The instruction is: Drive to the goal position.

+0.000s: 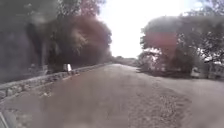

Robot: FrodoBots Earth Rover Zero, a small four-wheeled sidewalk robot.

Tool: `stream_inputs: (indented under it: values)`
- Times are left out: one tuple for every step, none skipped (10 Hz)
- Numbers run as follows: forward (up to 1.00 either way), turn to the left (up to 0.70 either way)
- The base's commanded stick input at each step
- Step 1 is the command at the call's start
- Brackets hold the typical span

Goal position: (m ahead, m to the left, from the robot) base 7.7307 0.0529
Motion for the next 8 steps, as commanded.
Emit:
stream_inputs:
  values:
    - [0.5,0.0]
    - [0.5,0.0]
    - [0.5,0.0]
    - [0.5,0.0]
    - [0.5,0.0]
    - [0.5,0.0]
    - [0.5,0.0]
    - [0.5,0.0]
